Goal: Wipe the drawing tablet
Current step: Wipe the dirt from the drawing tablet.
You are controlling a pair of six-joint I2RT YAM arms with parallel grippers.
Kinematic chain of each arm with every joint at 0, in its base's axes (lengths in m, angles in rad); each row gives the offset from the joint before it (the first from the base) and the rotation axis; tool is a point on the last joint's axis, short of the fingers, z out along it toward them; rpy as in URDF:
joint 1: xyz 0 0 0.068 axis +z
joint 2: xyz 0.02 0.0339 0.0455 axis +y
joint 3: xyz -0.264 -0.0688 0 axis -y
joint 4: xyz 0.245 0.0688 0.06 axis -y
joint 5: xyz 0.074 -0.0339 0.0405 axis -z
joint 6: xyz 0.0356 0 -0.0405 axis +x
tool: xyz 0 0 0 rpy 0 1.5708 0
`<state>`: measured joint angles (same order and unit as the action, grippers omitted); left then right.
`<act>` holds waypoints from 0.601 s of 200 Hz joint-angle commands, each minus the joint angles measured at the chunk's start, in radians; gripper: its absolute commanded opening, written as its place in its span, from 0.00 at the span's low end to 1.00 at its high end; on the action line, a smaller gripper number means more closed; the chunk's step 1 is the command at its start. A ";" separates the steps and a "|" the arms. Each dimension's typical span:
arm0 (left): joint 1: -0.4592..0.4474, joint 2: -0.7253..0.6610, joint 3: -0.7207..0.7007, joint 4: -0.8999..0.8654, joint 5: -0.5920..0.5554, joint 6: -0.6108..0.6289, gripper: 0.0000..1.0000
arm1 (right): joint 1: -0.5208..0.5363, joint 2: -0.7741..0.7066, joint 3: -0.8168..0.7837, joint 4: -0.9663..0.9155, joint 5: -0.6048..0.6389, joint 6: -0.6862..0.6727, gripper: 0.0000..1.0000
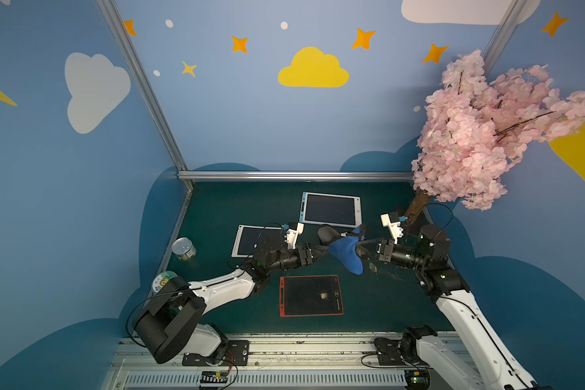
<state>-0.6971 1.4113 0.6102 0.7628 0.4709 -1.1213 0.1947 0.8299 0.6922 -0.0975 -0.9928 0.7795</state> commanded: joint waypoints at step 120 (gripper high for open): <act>-0.059 0.173 0.080 0.324 0.033 -0.166 0.71 | 0.100 -0.030 -0.160 0.310 -0.149 0.268 0.00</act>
<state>-0.7296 1.5917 0.6380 1.0260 0.4763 -1.2778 0.2817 0.8227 0.4957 0.1844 -1.1282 1.0431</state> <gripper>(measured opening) 0.712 0.071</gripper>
